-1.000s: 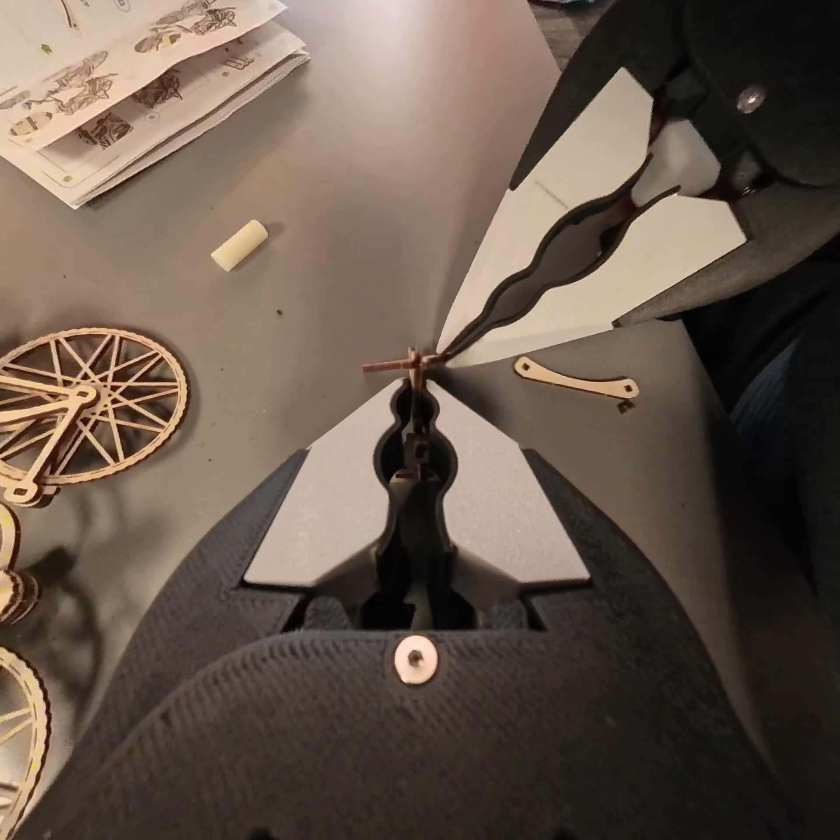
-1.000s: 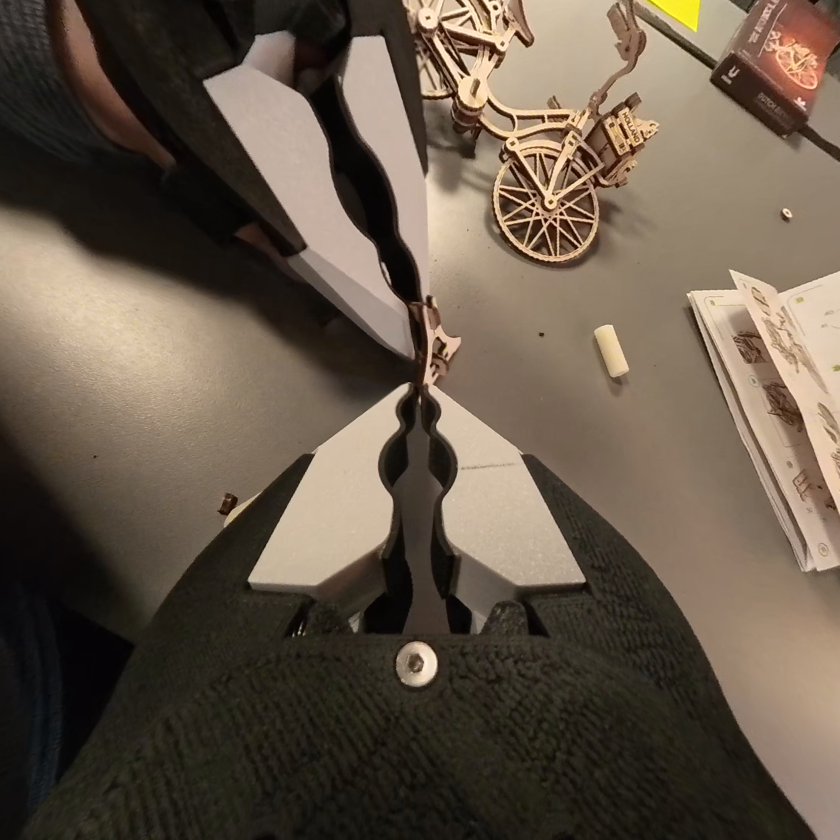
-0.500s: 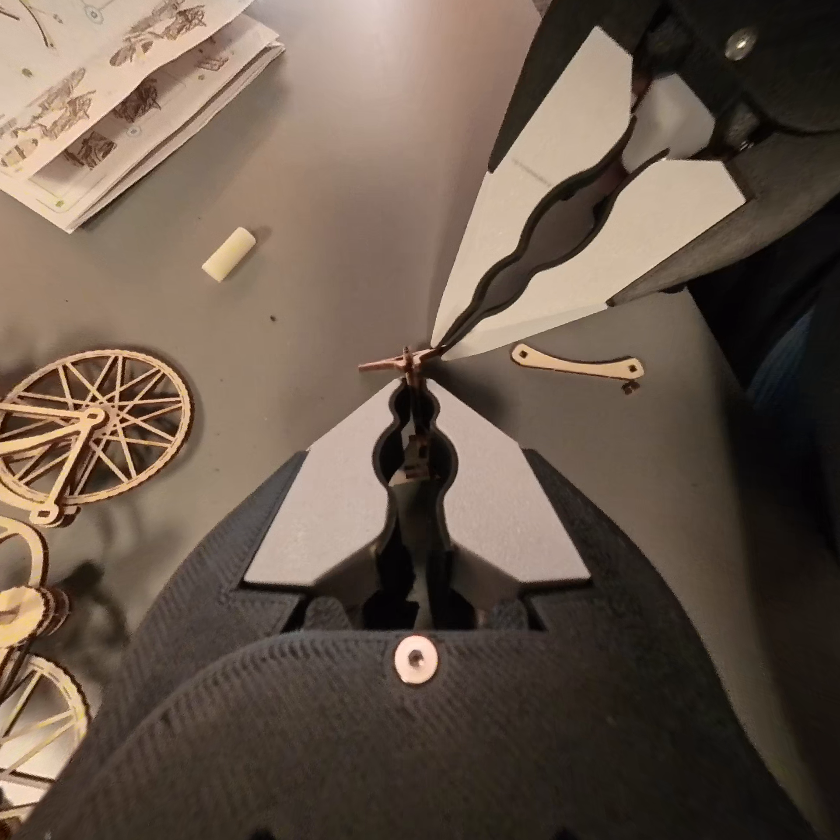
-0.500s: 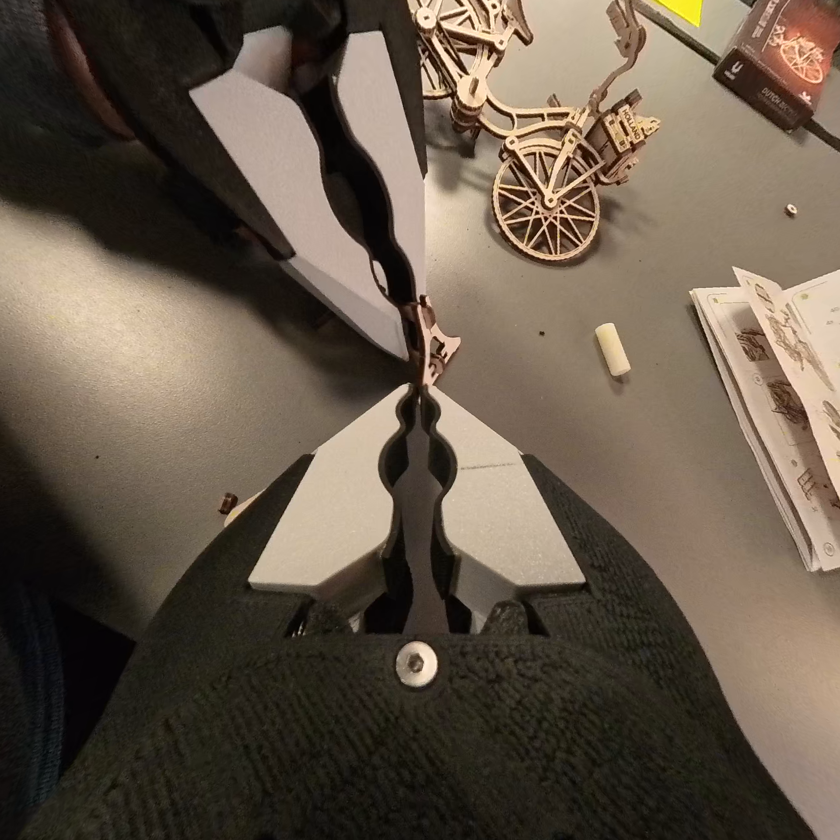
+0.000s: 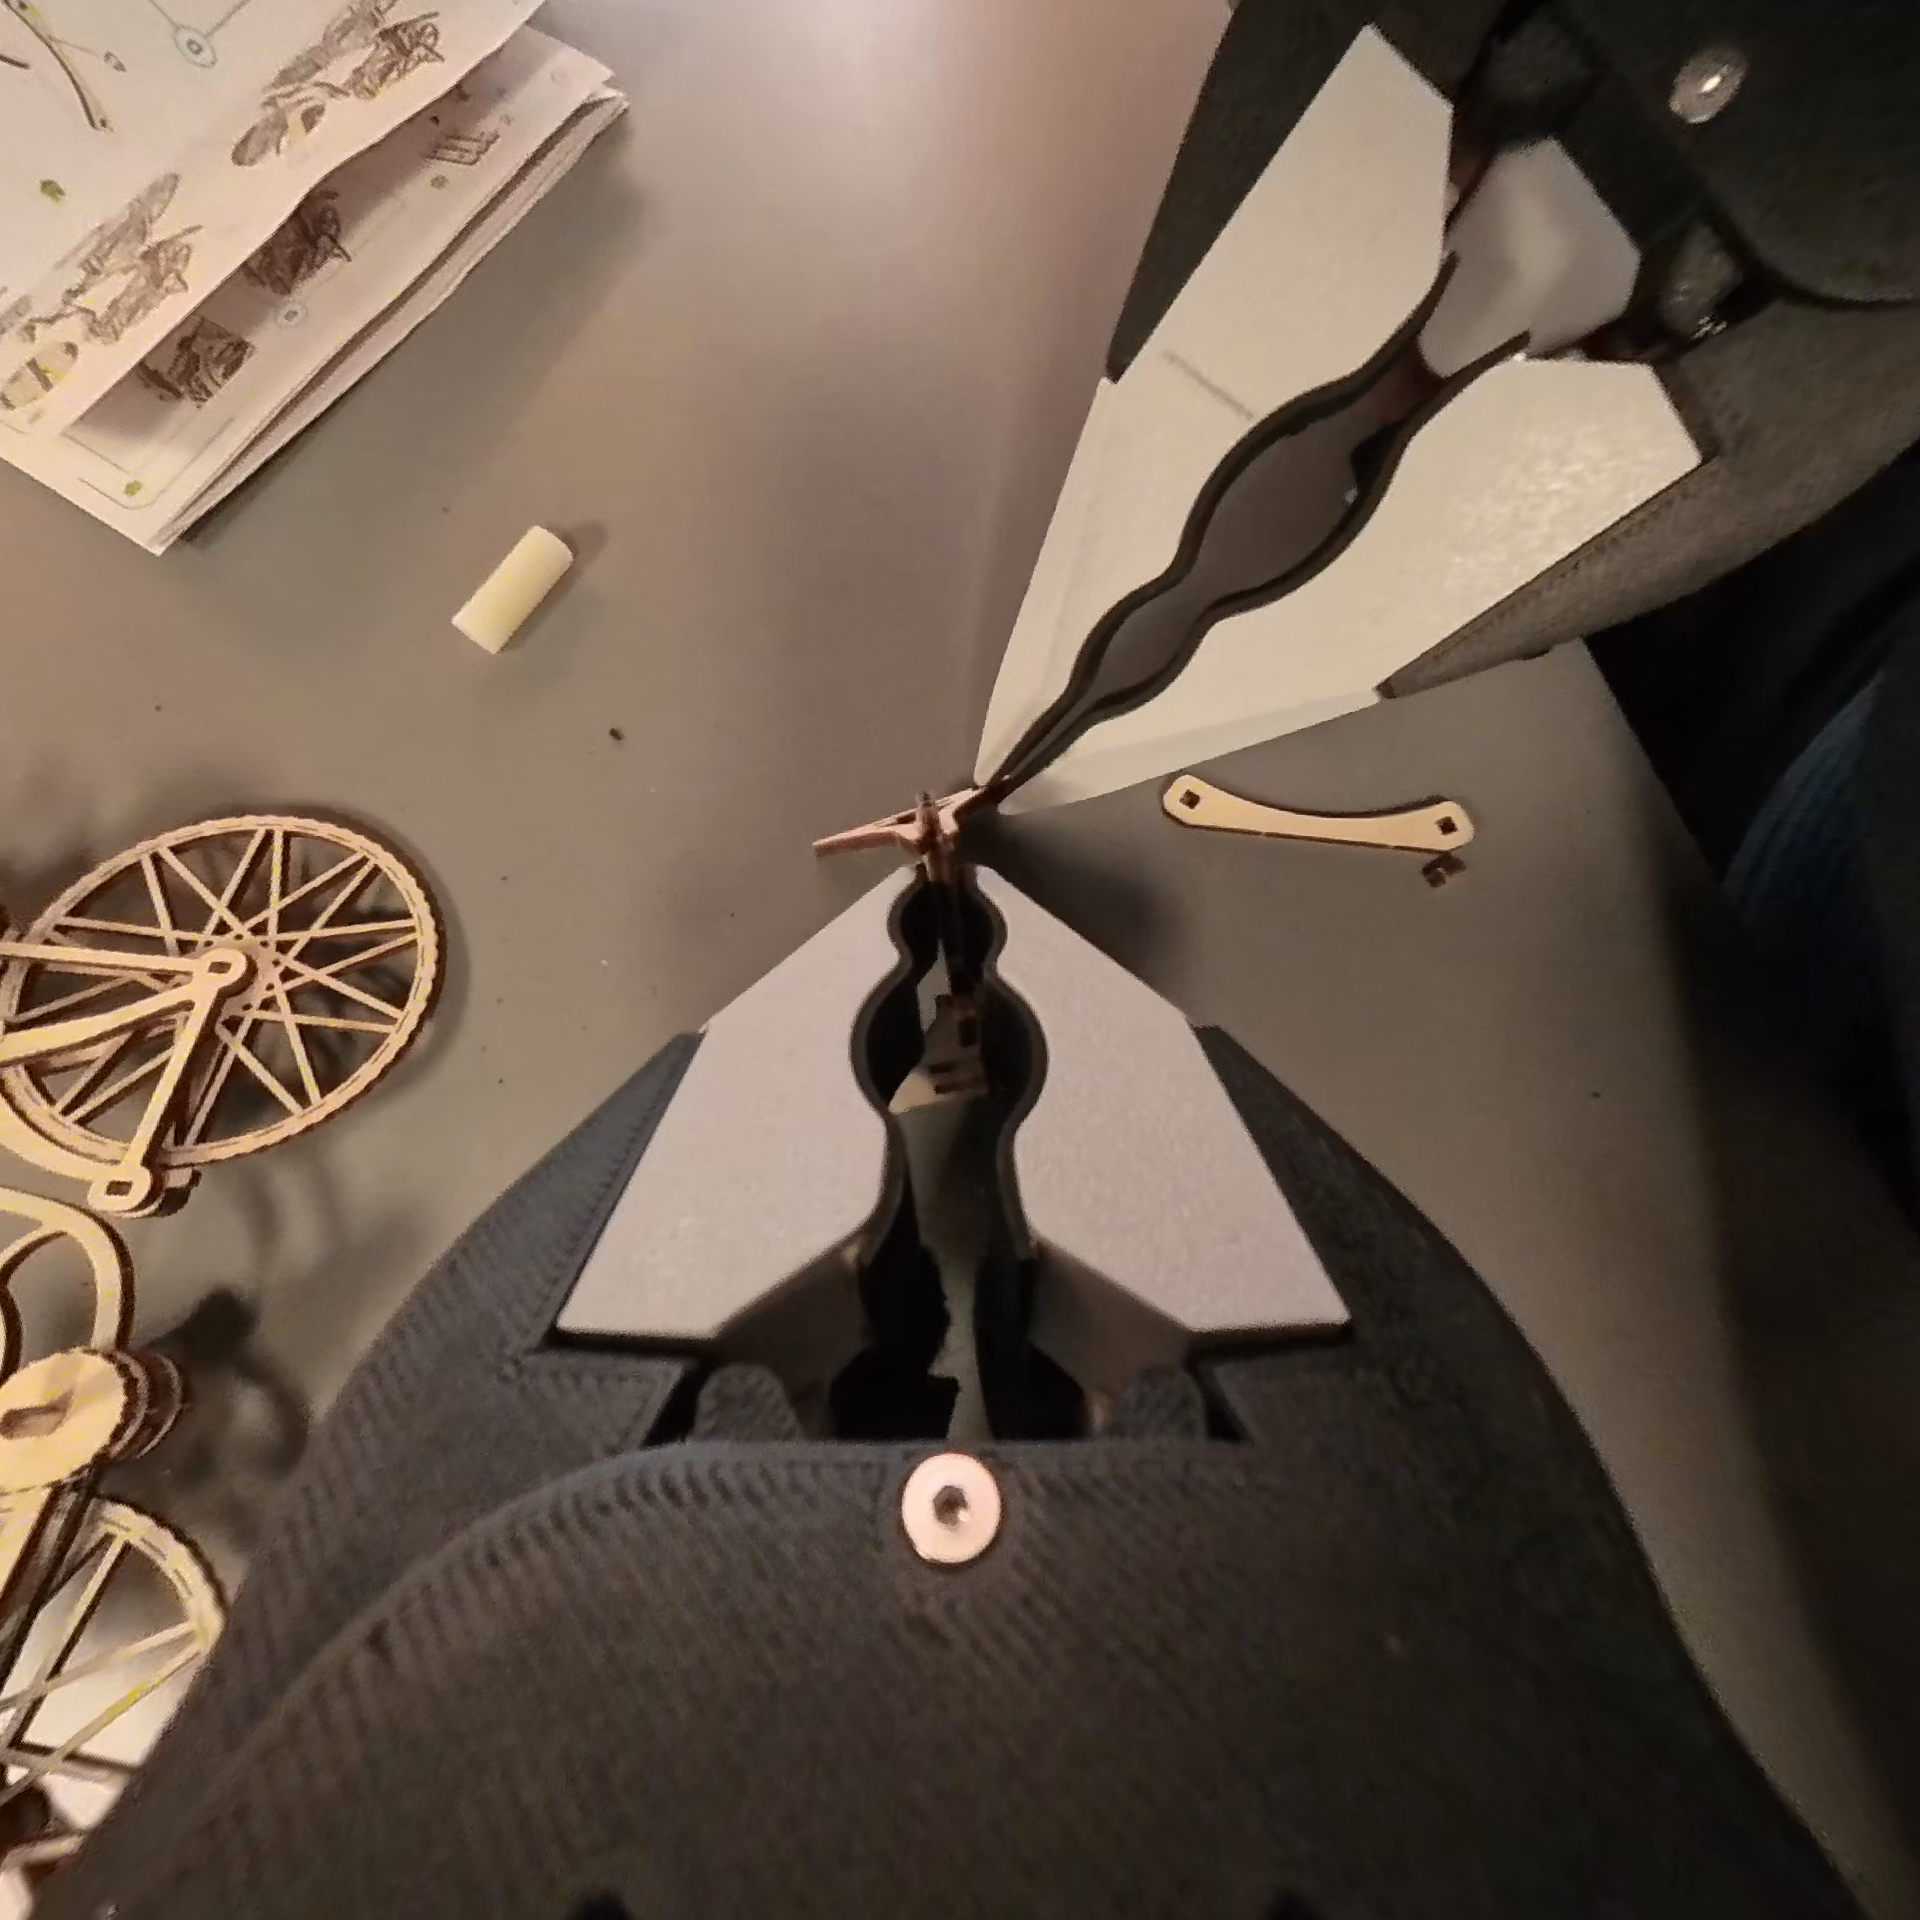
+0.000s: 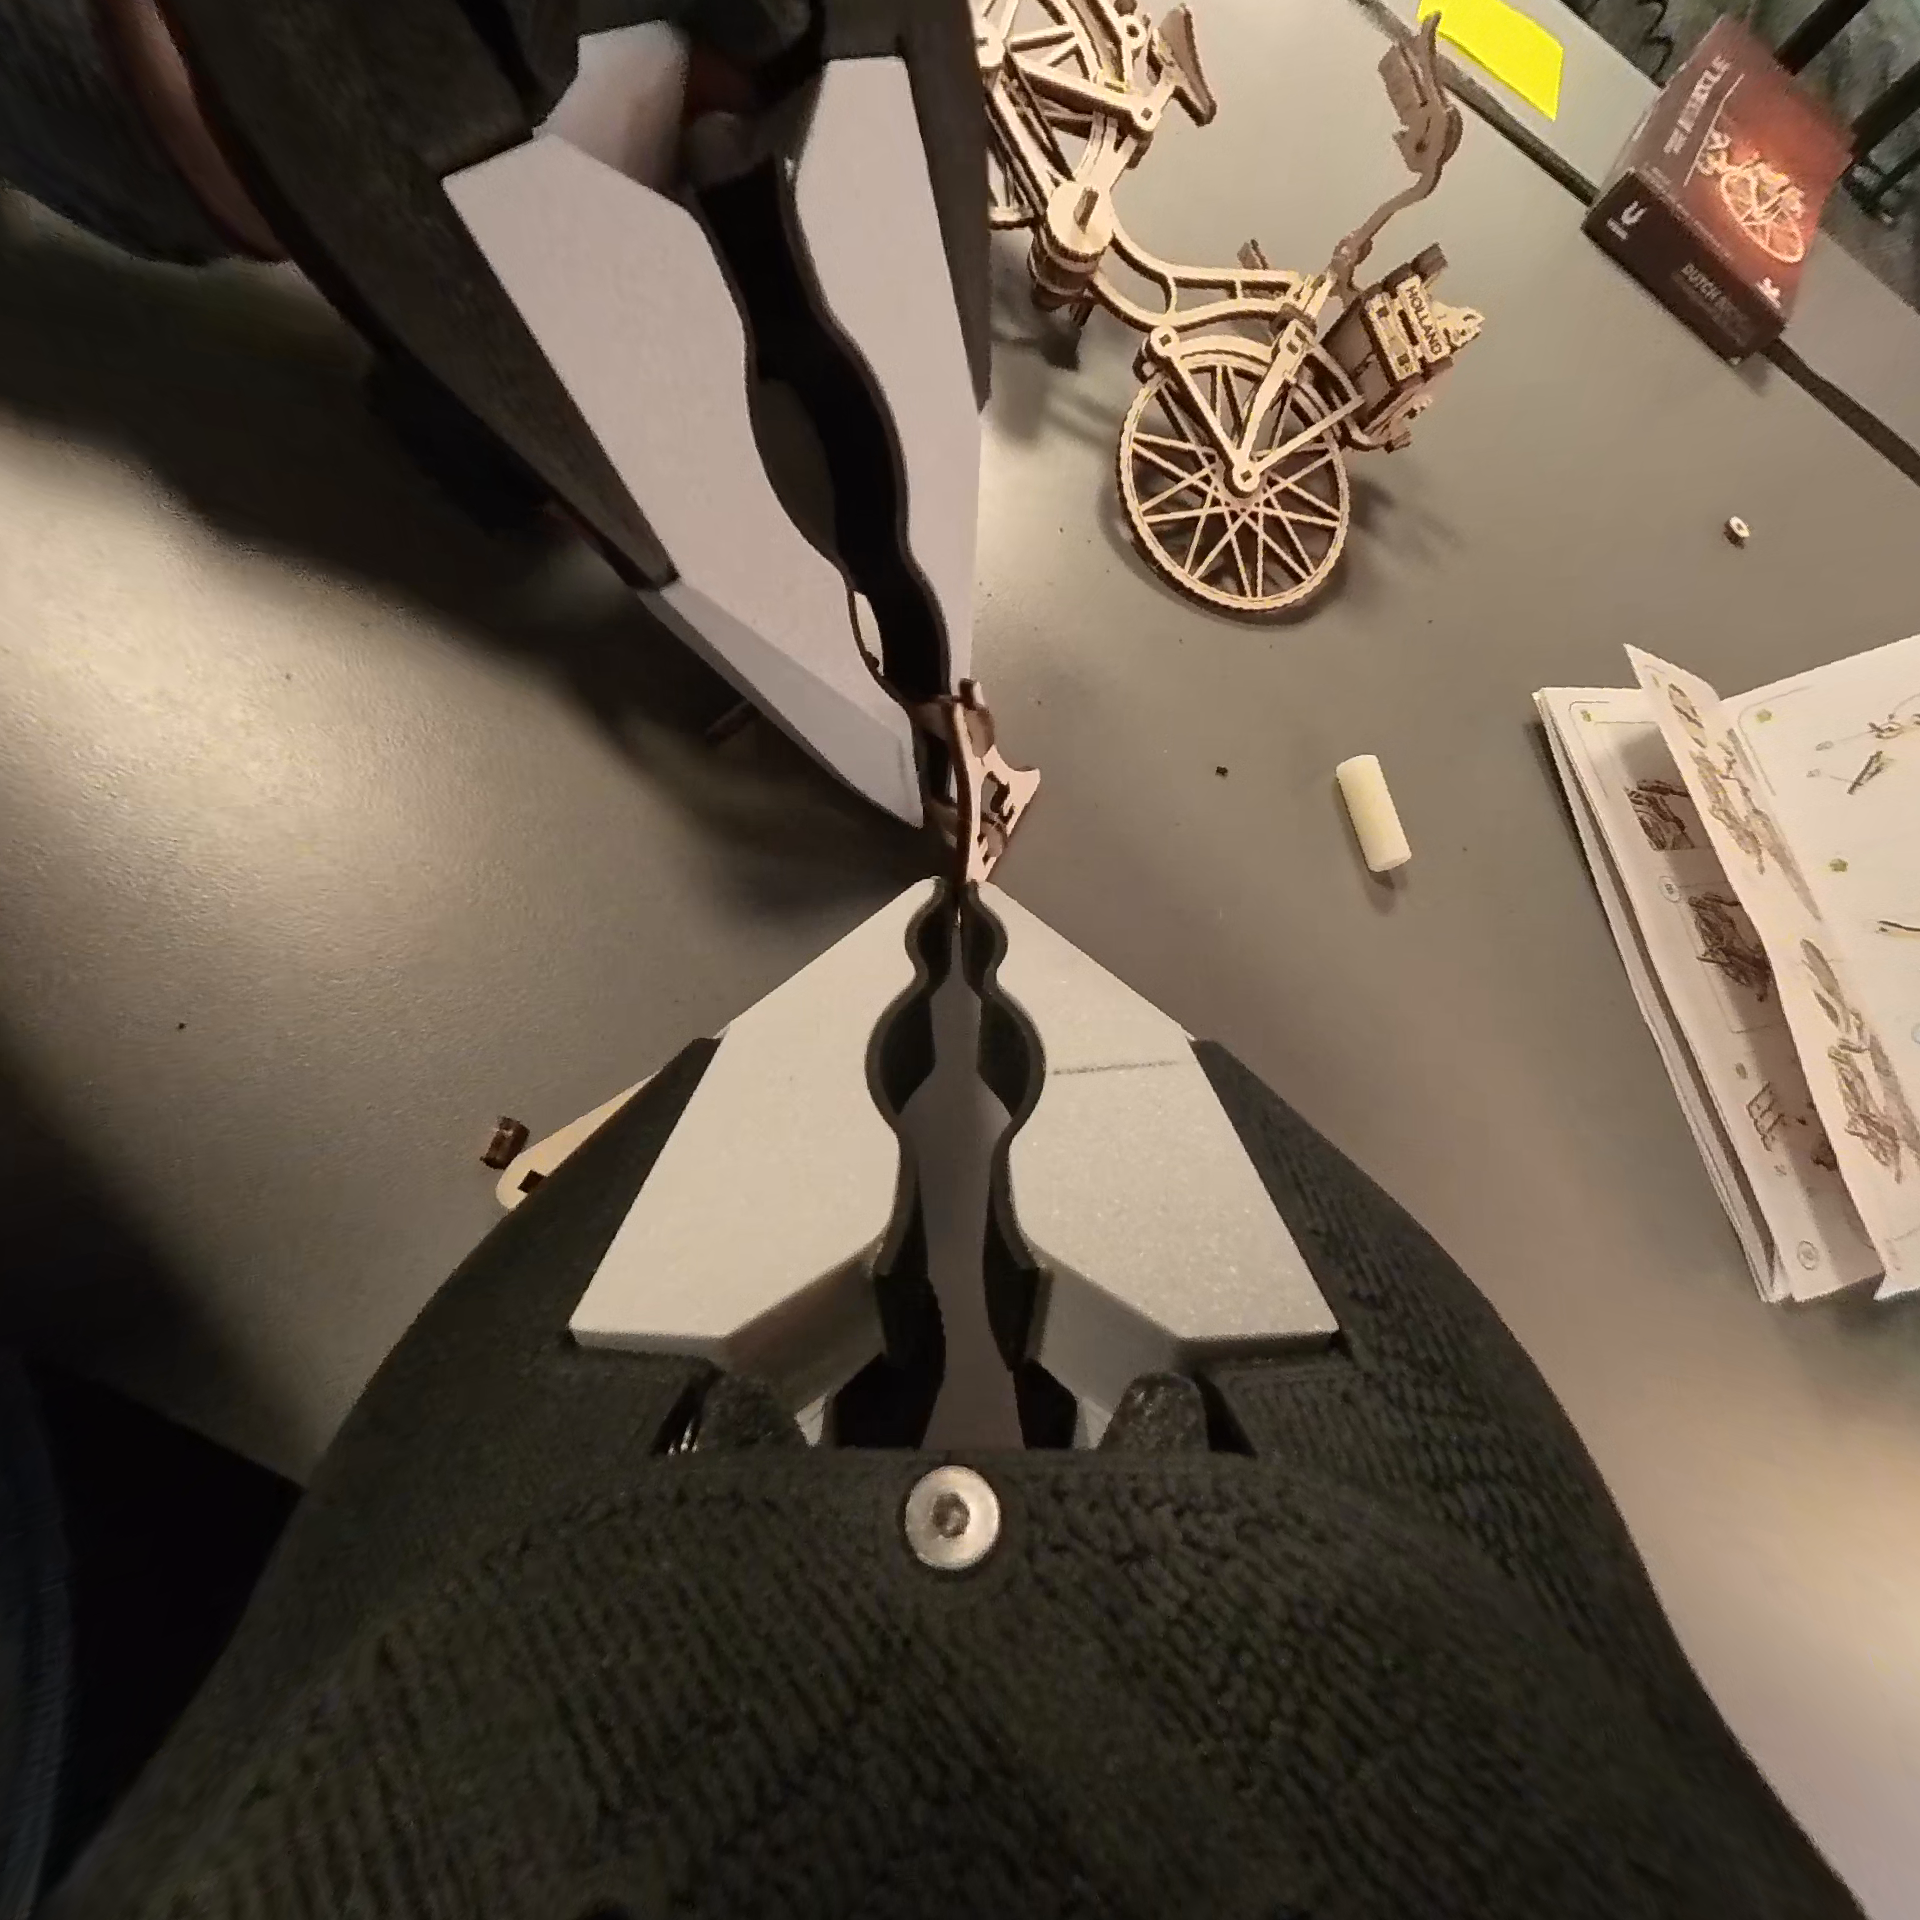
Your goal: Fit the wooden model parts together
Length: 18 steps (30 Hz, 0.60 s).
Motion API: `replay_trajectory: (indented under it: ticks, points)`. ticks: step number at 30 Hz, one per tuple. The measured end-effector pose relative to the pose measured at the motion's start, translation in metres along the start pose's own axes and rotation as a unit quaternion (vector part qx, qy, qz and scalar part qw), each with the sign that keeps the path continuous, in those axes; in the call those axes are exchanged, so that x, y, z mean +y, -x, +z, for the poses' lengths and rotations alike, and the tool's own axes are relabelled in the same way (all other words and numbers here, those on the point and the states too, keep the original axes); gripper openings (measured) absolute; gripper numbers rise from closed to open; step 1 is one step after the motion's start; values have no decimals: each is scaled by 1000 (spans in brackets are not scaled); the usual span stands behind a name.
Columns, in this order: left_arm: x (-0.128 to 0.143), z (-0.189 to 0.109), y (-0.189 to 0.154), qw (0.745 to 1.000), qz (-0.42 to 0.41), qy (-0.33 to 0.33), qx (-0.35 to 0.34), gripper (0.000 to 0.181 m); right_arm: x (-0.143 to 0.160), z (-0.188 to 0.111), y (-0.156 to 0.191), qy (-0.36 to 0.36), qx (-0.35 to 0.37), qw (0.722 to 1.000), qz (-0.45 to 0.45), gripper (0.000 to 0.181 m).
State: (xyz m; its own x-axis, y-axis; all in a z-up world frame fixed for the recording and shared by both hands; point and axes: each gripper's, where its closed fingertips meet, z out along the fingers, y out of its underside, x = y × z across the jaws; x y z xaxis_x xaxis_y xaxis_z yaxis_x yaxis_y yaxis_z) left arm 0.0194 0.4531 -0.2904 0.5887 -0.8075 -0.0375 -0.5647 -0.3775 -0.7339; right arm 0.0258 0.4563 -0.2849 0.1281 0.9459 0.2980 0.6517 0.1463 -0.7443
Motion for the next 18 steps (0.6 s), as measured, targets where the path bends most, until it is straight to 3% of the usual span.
replay_trajectory:
  ticks: [18]
  points:
    - [-1,0,-1,1000,17,-13,4,4,-3,1,-1,-3,-8,1000,7,0]
